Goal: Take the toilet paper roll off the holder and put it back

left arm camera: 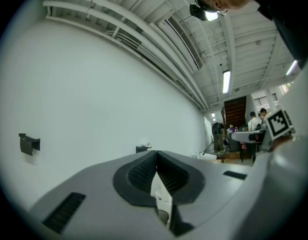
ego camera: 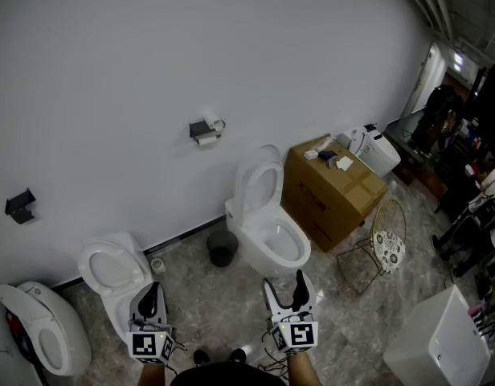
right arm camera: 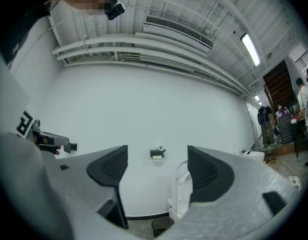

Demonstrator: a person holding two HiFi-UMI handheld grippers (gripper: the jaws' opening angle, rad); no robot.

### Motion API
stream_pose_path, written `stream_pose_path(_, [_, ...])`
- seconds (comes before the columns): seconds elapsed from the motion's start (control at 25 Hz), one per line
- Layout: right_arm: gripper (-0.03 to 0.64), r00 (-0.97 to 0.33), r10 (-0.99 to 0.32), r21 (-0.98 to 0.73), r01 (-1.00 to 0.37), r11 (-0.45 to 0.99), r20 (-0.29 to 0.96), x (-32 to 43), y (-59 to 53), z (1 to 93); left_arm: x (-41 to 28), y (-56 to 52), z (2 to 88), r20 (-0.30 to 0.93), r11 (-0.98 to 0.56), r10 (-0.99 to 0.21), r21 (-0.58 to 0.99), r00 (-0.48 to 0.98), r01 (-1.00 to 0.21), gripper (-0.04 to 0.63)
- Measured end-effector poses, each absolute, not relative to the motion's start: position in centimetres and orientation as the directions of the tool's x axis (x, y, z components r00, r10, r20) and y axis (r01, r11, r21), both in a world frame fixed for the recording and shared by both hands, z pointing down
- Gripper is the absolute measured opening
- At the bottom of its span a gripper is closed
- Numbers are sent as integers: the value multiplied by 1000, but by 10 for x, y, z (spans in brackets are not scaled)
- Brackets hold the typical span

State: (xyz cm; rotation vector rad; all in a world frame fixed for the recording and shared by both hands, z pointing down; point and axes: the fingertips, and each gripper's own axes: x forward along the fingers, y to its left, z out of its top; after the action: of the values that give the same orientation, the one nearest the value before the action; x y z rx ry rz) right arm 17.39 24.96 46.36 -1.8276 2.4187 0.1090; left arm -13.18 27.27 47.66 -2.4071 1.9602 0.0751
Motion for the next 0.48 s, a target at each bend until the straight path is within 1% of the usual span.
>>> stream_pose_path(0.12, [392, -273, -951, -20, -960, 279, -146, 173, 250, 464, -132, 273, 476, -56, -201, -978, 3, 201, -980, 3])
stream_pose_path(0.24, [473, -259, -952, -22, -964, 266, -164, 174, 251, 457, -131, 273, 474, -52, -202, -978, 6, 201, -979, 3])
stream_pose_path(0.32, [511, -256, -951, -21, -964, 264, -174, 175, 252, 453, -131, 273, 477, -56, -205, -977, 3, 204, -979, 3])
stream_pose_path(0.48, [541, -257, -950, -22, -964, 265, -177, 174, 251, 454, -130, 273, 475, -52, -203, -978, 6, 203, -979, 3])
